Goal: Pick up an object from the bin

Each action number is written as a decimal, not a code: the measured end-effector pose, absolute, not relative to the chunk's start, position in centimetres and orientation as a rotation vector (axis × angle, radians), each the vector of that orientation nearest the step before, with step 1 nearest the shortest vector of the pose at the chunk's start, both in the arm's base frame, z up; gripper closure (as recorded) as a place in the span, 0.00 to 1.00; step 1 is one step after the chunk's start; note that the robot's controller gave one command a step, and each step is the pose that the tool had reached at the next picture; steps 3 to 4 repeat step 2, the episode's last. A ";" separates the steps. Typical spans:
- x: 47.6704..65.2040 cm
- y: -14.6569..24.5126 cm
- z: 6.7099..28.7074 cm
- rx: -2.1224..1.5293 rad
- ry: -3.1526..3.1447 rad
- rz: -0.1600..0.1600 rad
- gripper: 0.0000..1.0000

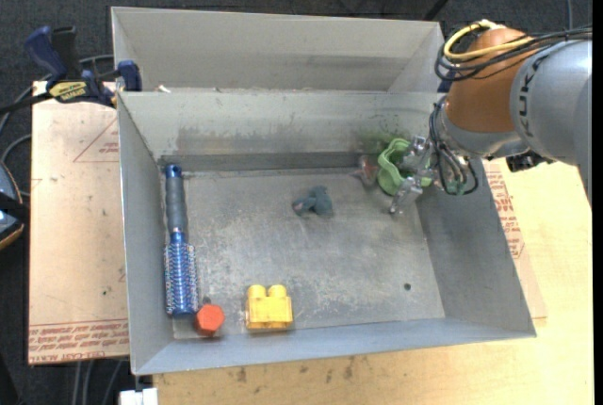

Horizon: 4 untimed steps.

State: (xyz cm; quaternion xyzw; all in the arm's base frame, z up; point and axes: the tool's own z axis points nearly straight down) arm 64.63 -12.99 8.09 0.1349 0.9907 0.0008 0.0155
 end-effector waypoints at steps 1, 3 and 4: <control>65.6 -11.8 22.8 0.347 3.109 -0.001 1.00; 65.1 -7.0 21.8 0.214 3.134 0.003 1.00; 65.1 -7.0 21.8 0.214 3.134 0.003 1.00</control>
Offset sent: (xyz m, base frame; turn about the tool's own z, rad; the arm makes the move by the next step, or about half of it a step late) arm 0.0069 0.0114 0.1418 -0.0485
